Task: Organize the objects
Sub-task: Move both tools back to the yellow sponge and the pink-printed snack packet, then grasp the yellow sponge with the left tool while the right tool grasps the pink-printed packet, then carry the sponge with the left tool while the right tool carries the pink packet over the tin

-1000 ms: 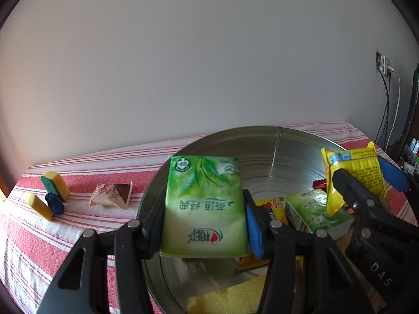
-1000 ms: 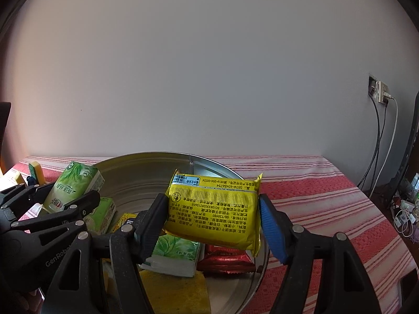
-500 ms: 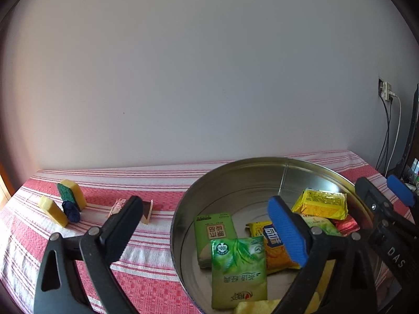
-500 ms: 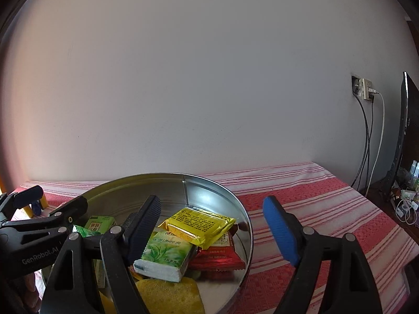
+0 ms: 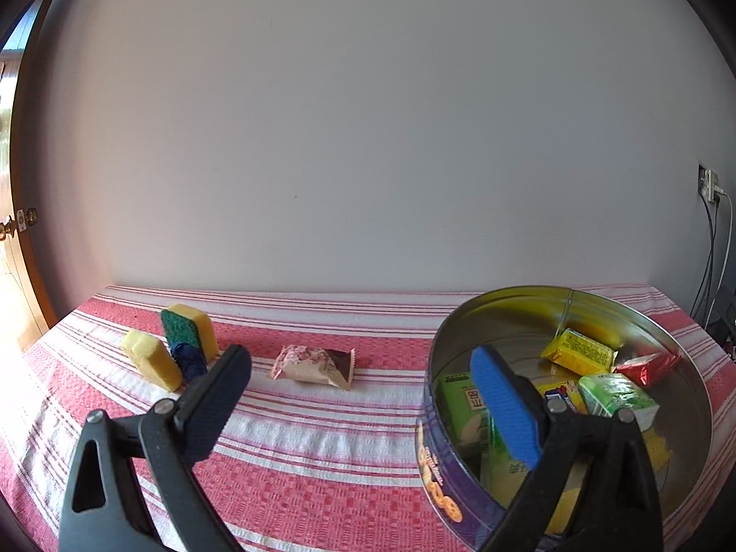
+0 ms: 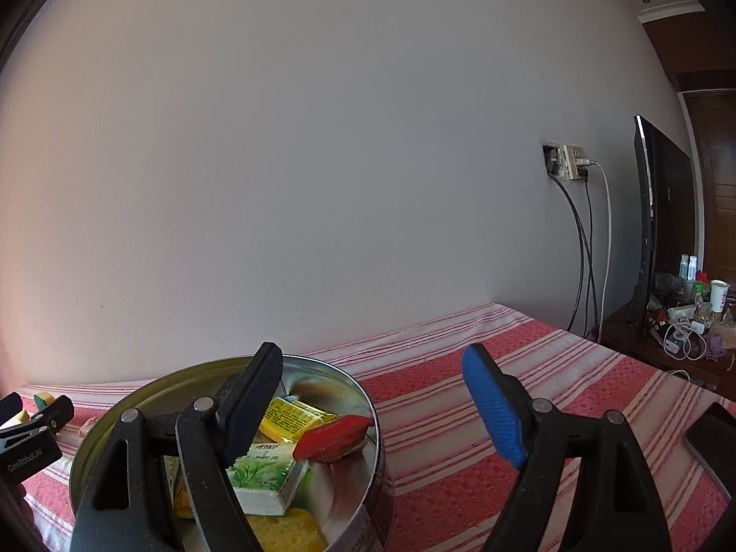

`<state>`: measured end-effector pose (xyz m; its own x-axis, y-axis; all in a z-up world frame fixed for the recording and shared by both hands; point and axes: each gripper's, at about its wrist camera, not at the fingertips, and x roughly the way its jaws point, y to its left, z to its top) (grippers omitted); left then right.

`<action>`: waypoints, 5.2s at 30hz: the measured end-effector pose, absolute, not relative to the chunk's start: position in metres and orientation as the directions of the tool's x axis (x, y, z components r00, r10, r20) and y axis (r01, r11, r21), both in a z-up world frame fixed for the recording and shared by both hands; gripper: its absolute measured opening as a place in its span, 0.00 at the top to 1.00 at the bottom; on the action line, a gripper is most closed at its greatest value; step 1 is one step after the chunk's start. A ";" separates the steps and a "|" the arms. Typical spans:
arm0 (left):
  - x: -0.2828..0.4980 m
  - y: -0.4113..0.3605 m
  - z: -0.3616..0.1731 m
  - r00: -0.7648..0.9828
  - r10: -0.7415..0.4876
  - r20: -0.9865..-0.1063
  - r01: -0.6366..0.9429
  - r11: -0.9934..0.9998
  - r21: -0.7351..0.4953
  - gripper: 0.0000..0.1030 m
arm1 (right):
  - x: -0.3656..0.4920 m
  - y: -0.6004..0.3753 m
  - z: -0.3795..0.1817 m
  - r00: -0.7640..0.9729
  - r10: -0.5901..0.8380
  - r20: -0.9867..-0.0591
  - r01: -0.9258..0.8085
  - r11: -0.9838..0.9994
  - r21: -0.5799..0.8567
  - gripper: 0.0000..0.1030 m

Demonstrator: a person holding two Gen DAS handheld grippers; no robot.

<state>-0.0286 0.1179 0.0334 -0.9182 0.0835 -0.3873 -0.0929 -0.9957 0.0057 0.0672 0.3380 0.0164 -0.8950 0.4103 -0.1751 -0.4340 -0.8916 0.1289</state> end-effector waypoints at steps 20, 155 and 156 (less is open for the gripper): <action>-0.046 0.037 0.020 -0.918 -0.028 -0.396 0.014 -0.999 0.039 0.06 | 0.066 0.252 0.020 -0.912 0.389 -0.128 -0.405 -0.905 0.132 0.20; -0.071 -0.095 0.041 -0.858 0.124 -0.499 -0.082 -0.991 -0.105 0.35 | -0.035 0.099 -0.021 -0.922 -0.067 -0.382 0.033 -0.995 0.094 0.78; -0.065 -0.088 0.040 -0.860 0.119 -0.496 -0.078 -0.992 -0.103 0.35 | -0.025 0.108 -0.019 -0.924 -0.068 -0.377 0.036 -0.995 0.092 0.78</action>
<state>-0.0649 -0.0881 0.0399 -0.8601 0.1194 -0.4960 -0.0780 -0.9916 -0.1033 -0.0249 0.1083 -0.0190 -0.9239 -0.0678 -0.3766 0.0356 -0.9951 0.0919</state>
